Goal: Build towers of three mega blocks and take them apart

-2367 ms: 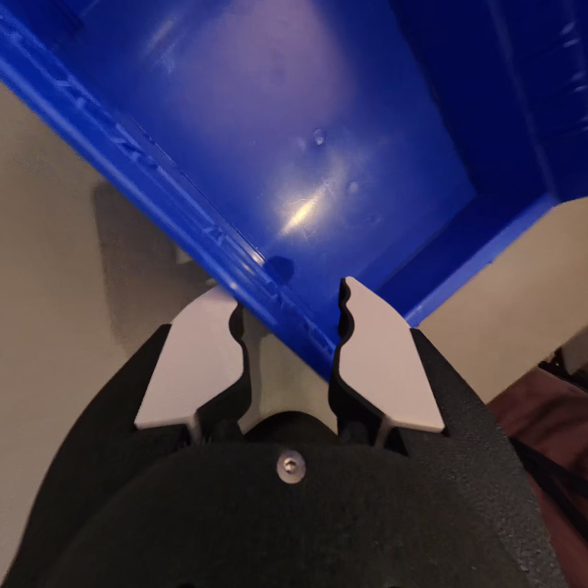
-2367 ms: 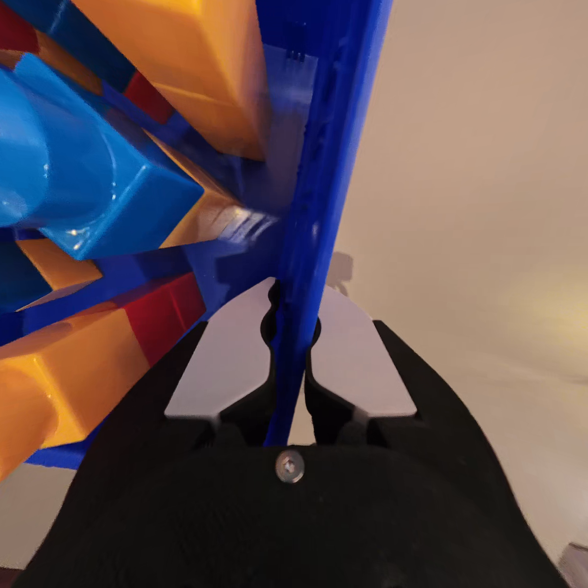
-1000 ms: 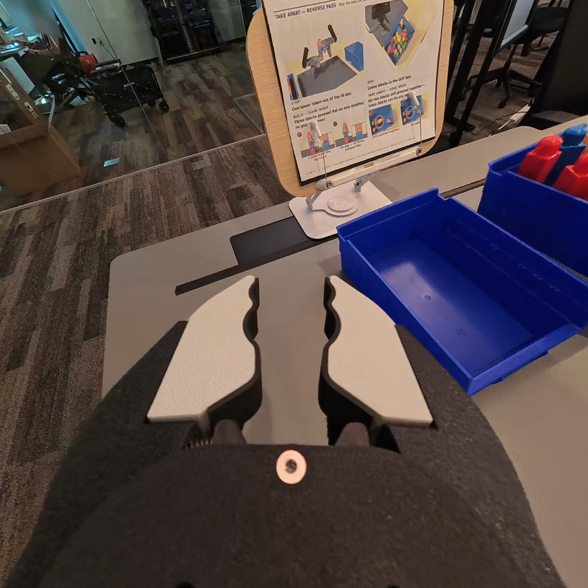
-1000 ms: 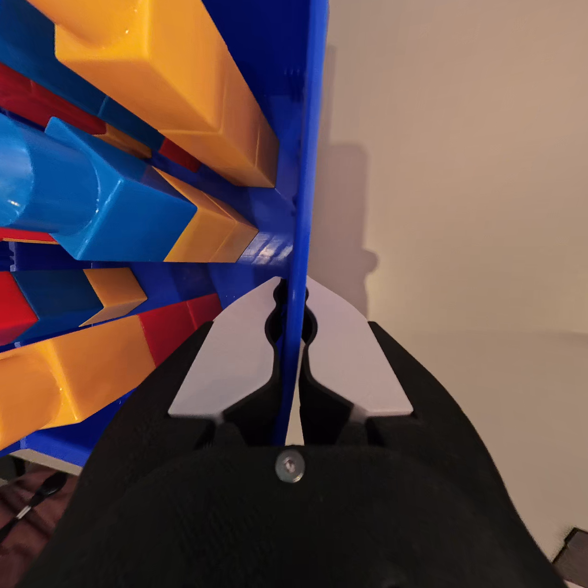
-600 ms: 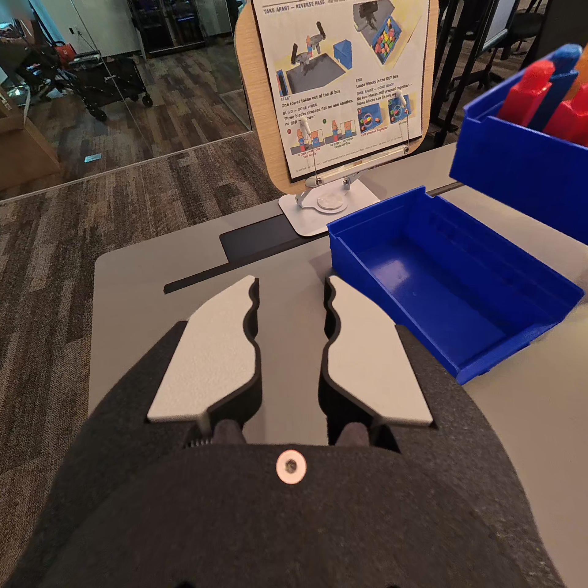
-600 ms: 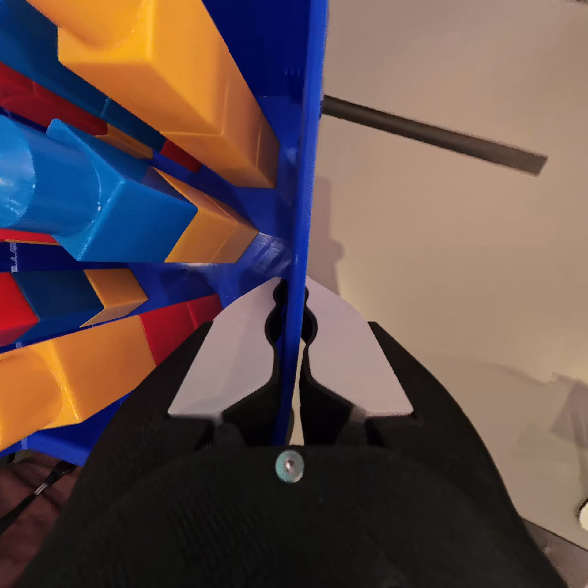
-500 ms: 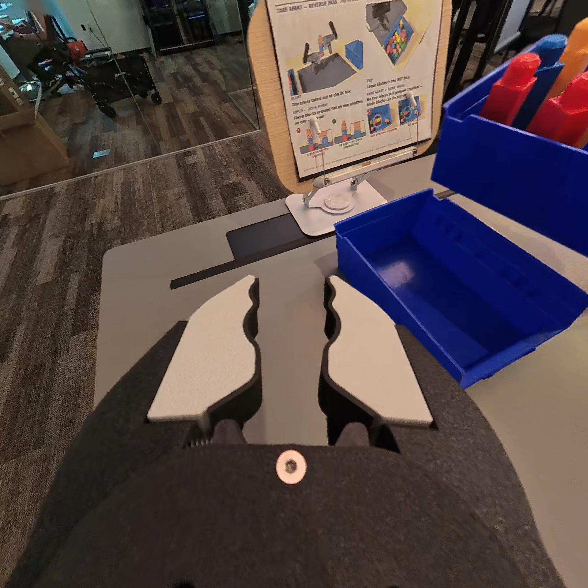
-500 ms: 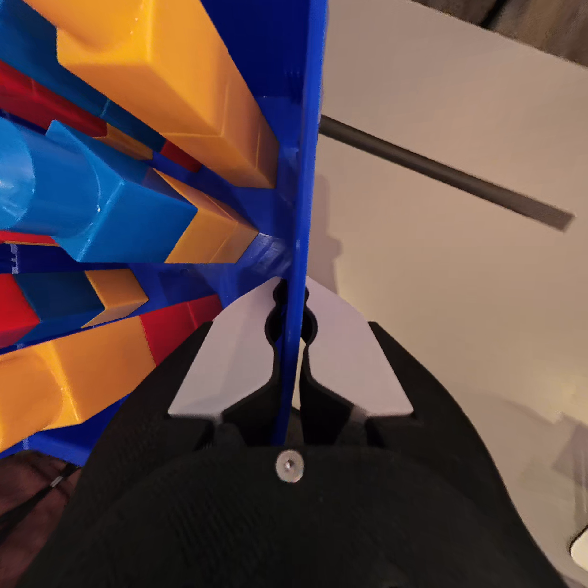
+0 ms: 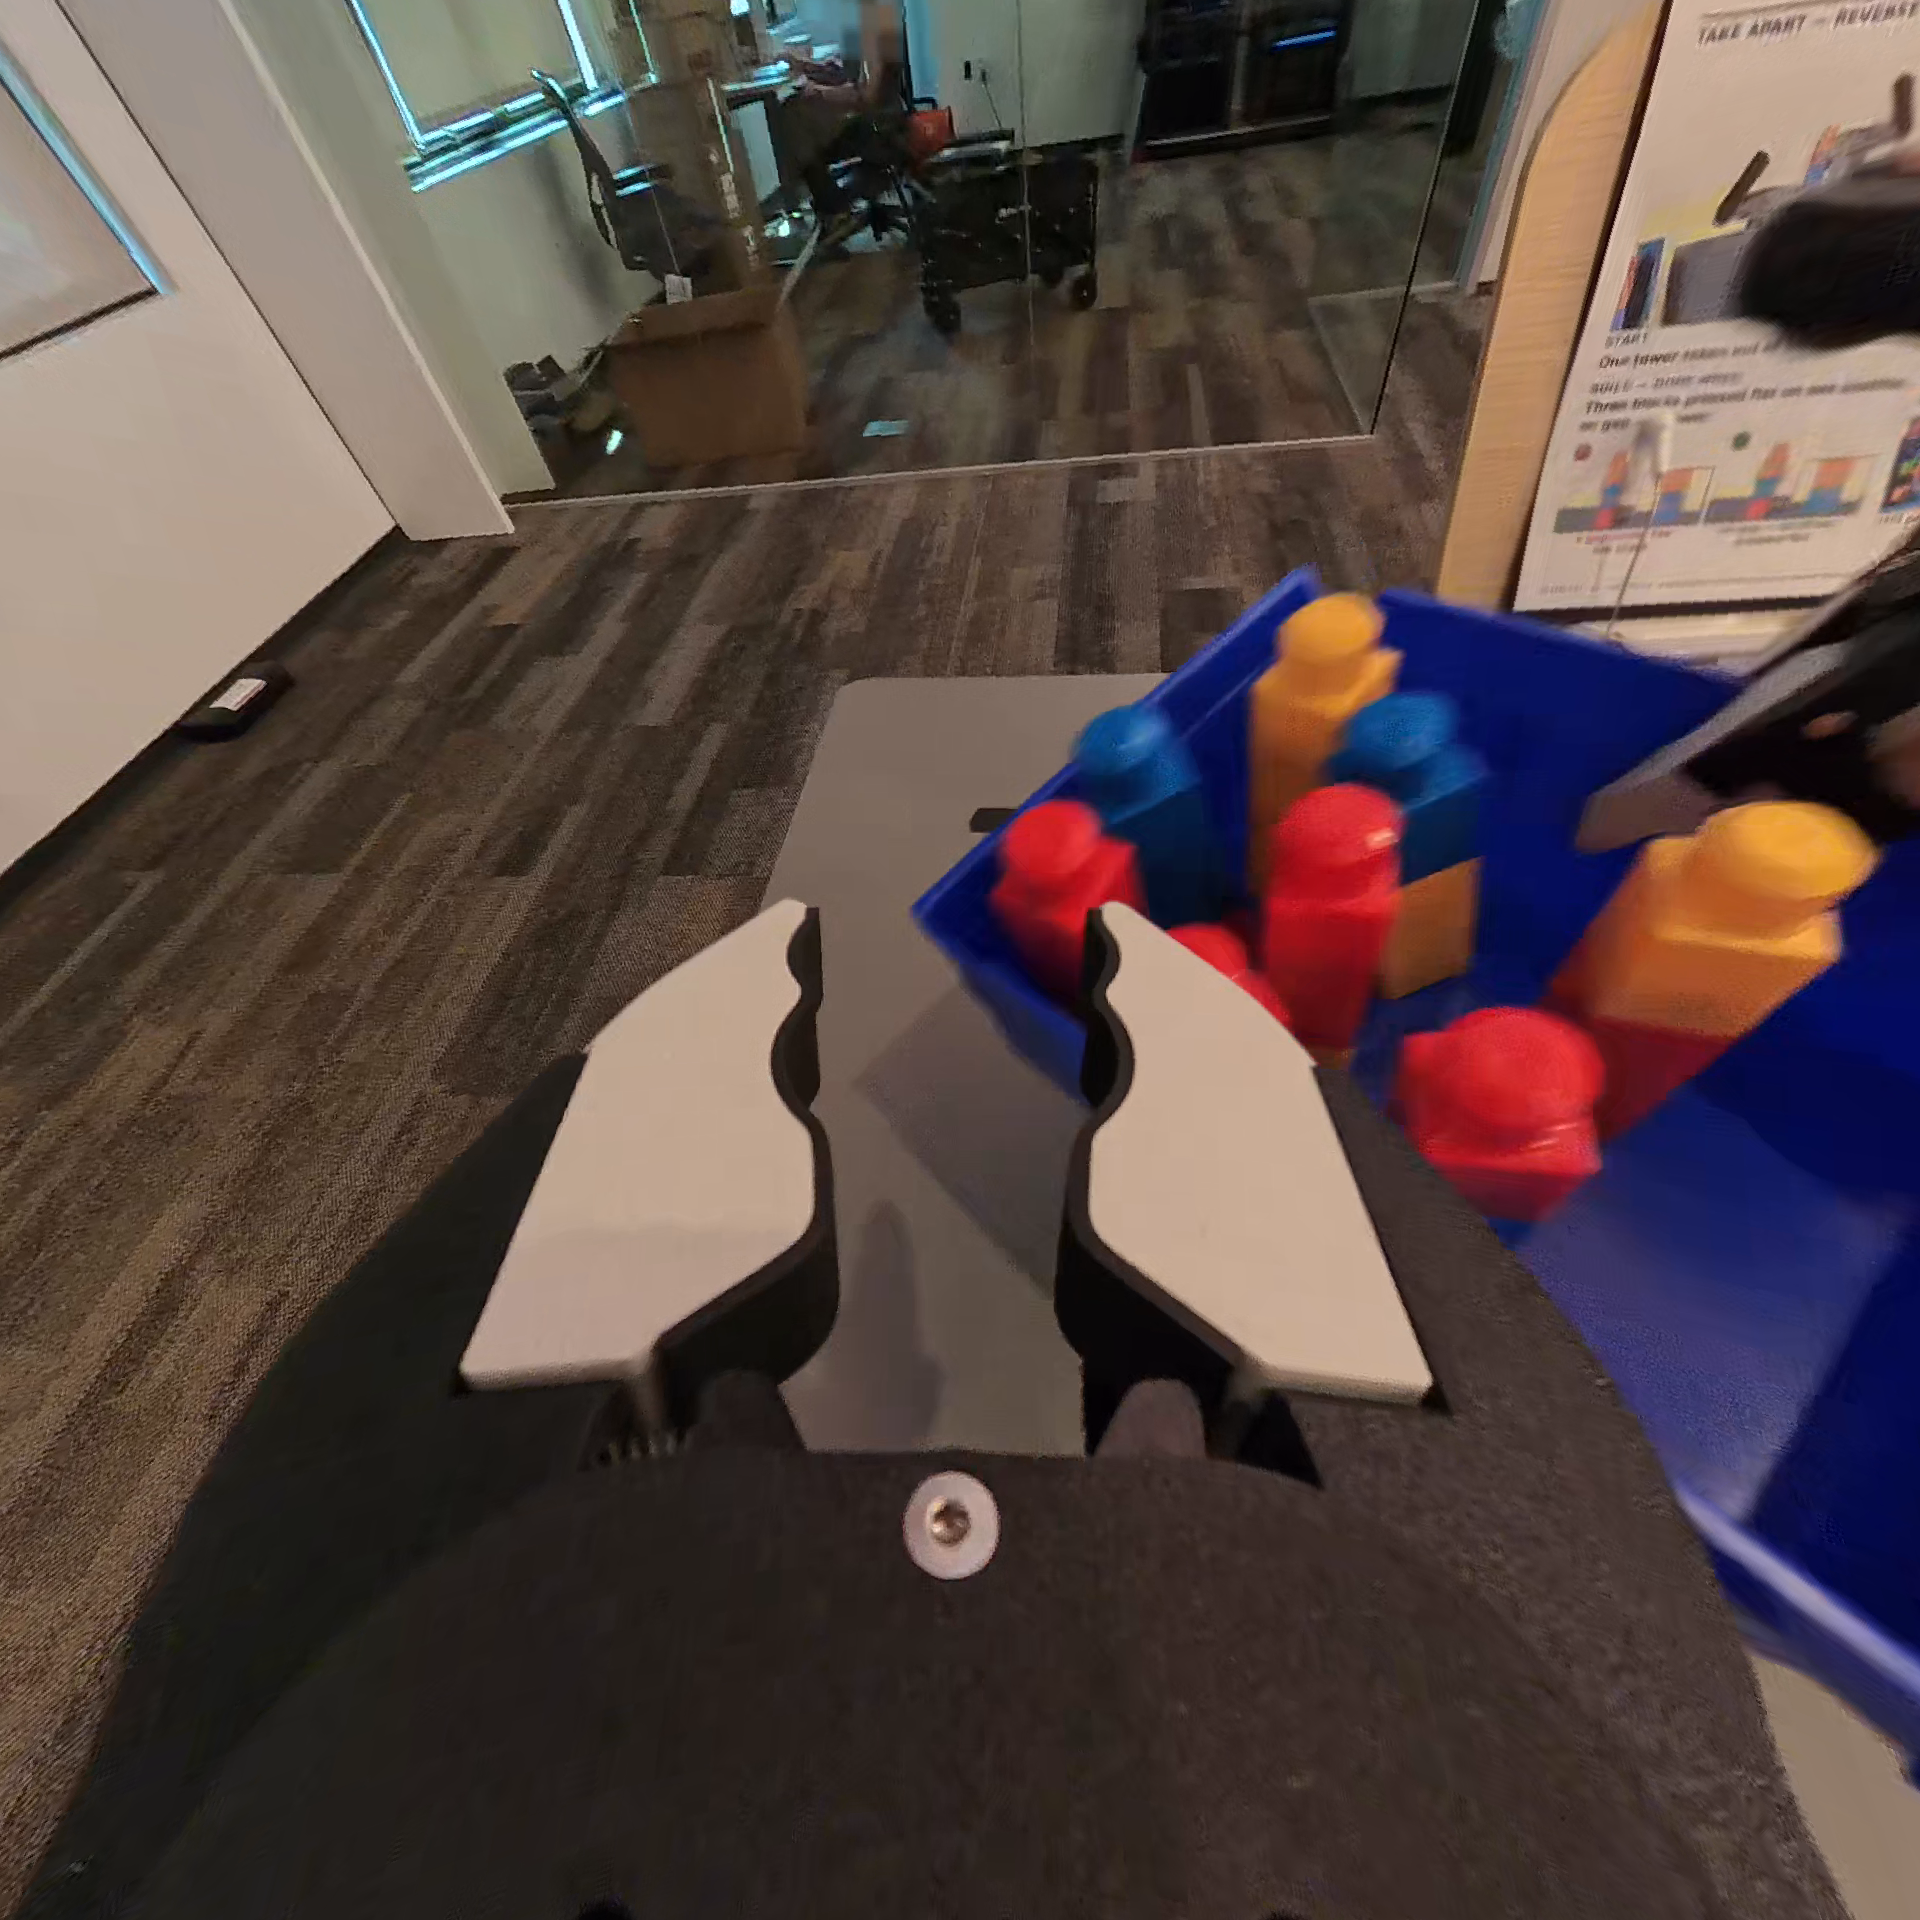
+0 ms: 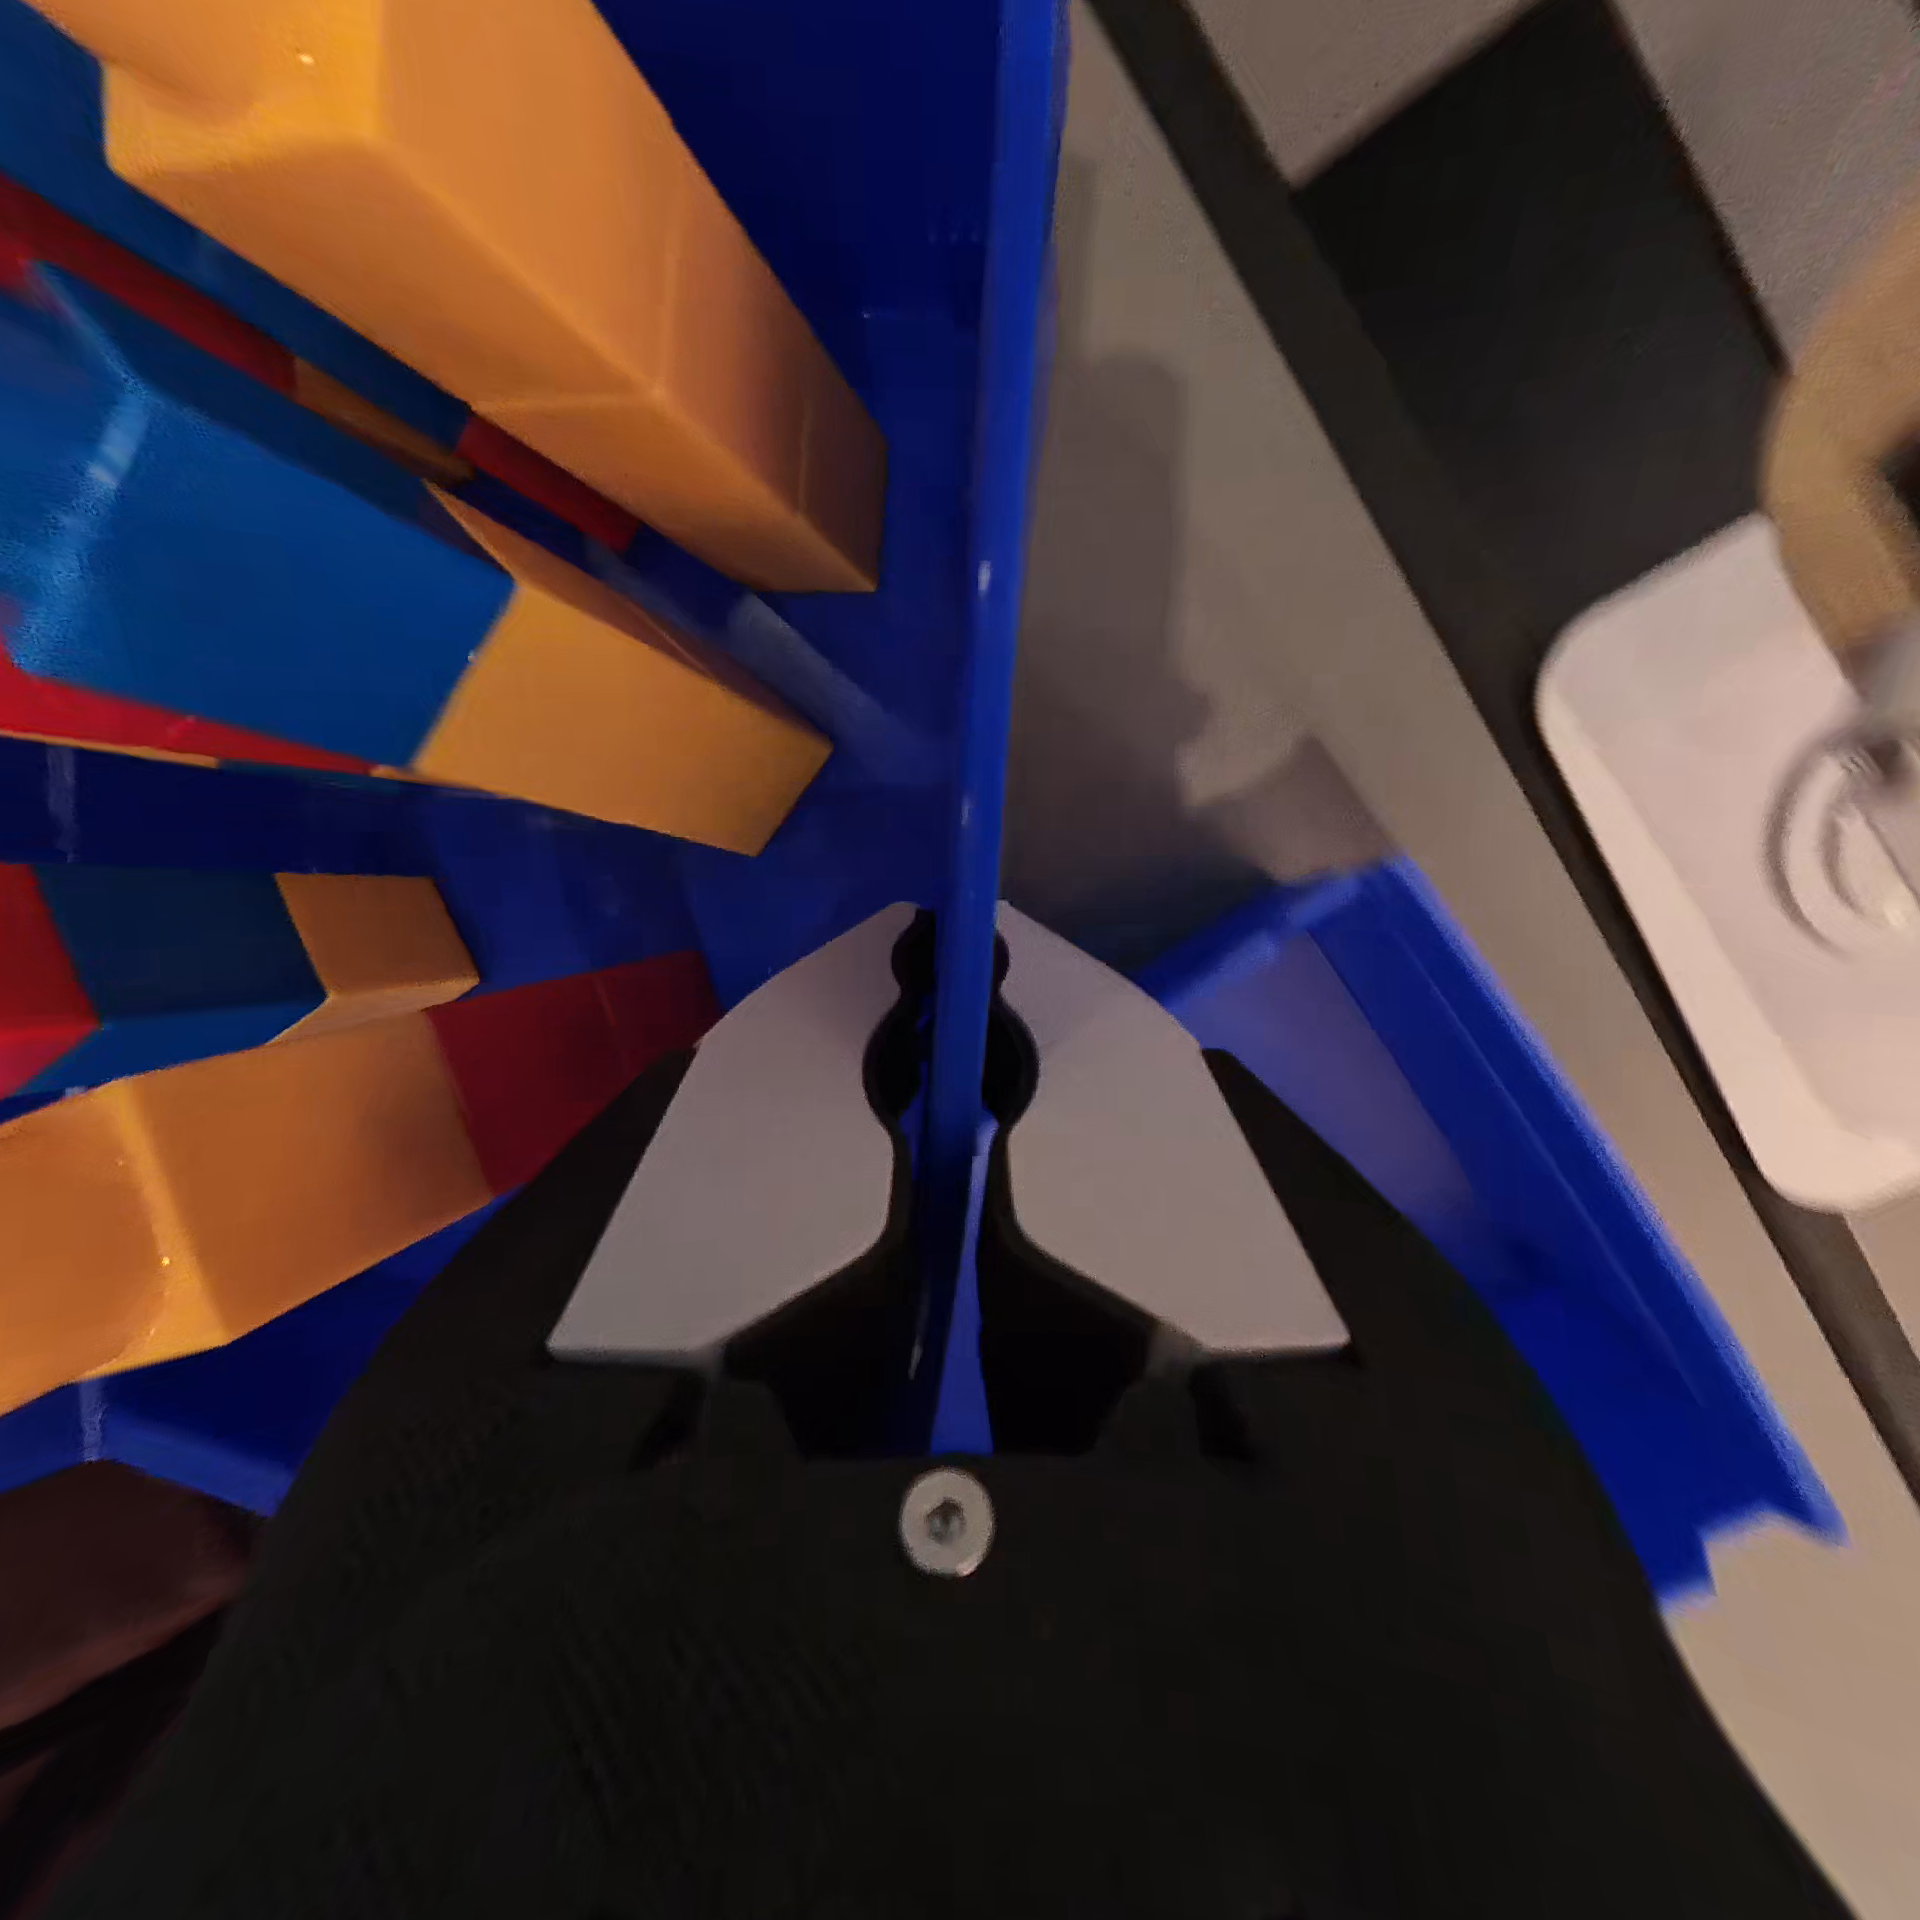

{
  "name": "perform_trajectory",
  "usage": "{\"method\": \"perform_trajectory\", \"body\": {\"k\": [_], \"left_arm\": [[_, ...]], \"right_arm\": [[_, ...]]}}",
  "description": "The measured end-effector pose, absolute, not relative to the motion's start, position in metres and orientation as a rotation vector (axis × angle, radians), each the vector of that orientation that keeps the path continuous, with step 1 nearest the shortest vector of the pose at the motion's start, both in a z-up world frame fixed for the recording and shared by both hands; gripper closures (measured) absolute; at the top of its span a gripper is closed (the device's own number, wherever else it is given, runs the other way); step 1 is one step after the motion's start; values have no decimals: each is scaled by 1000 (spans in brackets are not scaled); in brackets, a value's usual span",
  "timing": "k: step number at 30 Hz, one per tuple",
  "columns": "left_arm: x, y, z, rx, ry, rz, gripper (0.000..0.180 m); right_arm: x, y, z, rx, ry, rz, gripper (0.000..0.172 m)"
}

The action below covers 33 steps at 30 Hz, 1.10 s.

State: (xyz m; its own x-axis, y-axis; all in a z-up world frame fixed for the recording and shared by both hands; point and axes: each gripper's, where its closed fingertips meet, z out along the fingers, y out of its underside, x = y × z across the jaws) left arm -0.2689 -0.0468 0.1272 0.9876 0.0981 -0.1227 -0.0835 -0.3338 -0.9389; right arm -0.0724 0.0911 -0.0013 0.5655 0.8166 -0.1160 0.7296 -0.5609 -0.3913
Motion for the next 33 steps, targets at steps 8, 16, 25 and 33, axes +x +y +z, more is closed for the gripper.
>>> {"method": "perform_trajectory", "body": {"k": [8, 16, 25, 33], "left_arm": [[-263, -55, 142, -1828, 17, 174, 134], [-266, -59, 140, -1836, 12, 141, 133], [-242, -41, 131, -1878, 115, 108, 133], [-222, -21, 118, -1933, 199, 159, 127]], "right_arm": [[-172, 81, -46, -2451, -1506, 485, 163], [-189, 90, -102, -2454, -1526, 514, 163], [-183, 110, -120, -2438, -1341, 549, 163], [-173, 117, -118, -2430, -1189, 529, 151]]}}
